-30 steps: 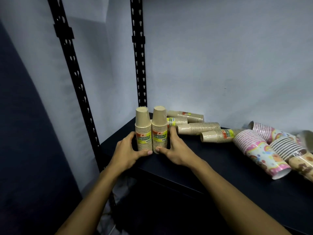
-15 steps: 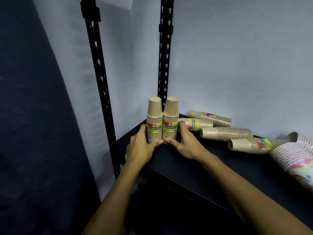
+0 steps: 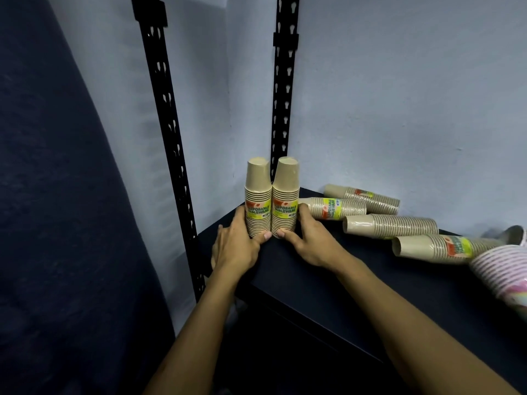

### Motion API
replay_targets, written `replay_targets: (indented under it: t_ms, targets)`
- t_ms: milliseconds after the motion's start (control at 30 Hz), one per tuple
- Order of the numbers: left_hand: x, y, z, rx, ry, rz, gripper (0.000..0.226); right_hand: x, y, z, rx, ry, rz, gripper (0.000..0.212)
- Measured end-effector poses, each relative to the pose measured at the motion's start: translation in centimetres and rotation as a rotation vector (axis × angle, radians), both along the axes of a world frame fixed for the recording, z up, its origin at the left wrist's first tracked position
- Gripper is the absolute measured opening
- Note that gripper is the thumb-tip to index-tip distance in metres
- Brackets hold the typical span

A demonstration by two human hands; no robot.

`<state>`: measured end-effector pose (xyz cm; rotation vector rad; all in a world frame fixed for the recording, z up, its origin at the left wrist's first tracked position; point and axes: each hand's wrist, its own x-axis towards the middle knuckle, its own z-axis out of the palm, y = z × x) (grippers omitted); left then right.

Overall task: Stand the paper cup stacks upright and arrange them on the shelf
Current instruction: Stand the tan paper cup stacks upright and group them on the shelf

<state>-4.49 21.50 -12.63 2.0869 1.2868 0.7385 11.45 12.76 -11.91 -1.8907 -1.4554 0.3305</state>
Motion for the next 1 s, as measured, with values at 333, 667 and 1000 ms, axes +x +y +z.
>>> replay_targets:
  t_ms: [333,667,1000]
  targets:
    - [-0.7,-1.2,0.8,-0.004,0.015,-0.015,0.081,-0.9,-1.3,0.3,-0.092,-0.125,-0.113,0.073]
    - [-3.5,-8.5,-0.3,0.184,0.210,-0.007,0.073,-1.9,-12.2,0.2,-0.230,-0.420,-0.176,0.061]
    - [1.6,-14.3,1.6,0.260,0.192,-0.561,0.057,1.2,-20.9,1.6,-0.277,-0.668,-0.313,0.063]
